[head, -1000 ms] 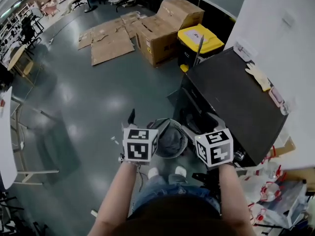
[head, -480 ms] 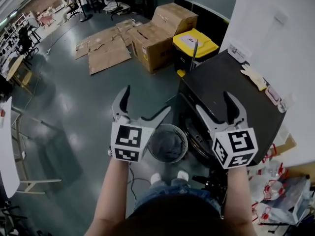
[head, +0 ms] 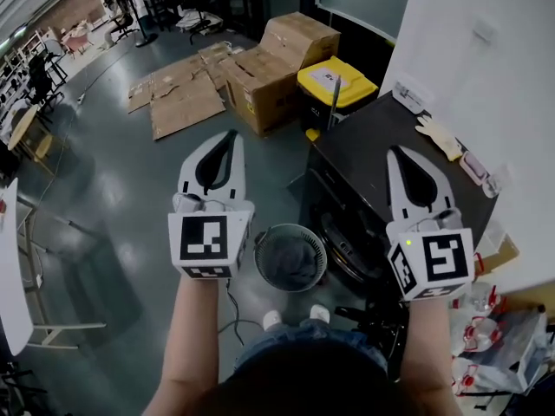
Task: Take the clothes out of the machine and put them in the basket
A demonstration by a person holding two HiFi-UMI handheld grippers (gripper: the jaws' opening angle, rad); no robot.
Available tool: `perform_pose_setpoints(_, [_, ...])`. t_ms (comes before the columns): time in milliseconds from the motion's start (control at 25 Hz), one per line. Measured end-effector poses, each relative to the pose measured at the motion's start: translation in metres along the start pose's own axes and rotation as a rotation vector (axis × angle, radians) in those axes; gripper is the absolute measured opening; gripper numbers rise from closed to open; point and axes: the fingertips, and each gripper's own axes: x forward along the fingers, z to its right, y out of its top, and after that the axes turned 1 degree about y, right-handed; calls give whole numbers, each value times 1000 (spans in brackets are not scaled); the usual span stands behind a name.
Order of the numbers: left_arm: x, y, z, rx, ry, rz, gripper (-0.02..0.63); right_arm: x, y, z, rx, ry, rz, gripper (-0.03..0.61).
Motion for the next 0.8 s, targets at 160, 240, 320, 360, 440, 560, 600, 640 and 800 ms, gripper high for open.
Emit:
perform_pose_setpoints(160, [4, 9, 3, 31, -2, 16, -2, 2, 2, 5, -19, -1, 11, 0])
perform_pose_setpoints(240, [8, 13, 2, 39, -2, 18, -2, 4, 6, 7, -23, 3, 21, 0])
perform_pose_setpoints(320, [10, 18, 2, 45, -3, 20, -2, 7, 9, 8, -35, 7, 26, 0])
perform_pose_setpoints(360, [10, 19, 3, 49, -5, 20, -2, 8, 11, 8, -41, 10, 25, 0])
perform_pose_setpoints(440, [10, 22, 3, 55, -8, 20, -2, 10, 14, 8, -52, 13, 23, 0])
perform_pose_setpoints(560, [7, 29, -1, 61, 1, 29, -2, 10, 21, 5, -79, 15, 25, 0])
perform_pose_setpoints(600, [6, 31, -2, 64, 5, 34, -2, 11, 24, 4, -89, 15, 30, 0])
perform_pose_setpoints(640, [7, 33, -3, 68, 10, 38, -2, 11, 26, 4, -96, 14, 37, 0])
perform_pose_setpoints(800, [9, 36, -3, 89, 35, 28, -2, 11, 27, 7, -94, 6, 37, 0])
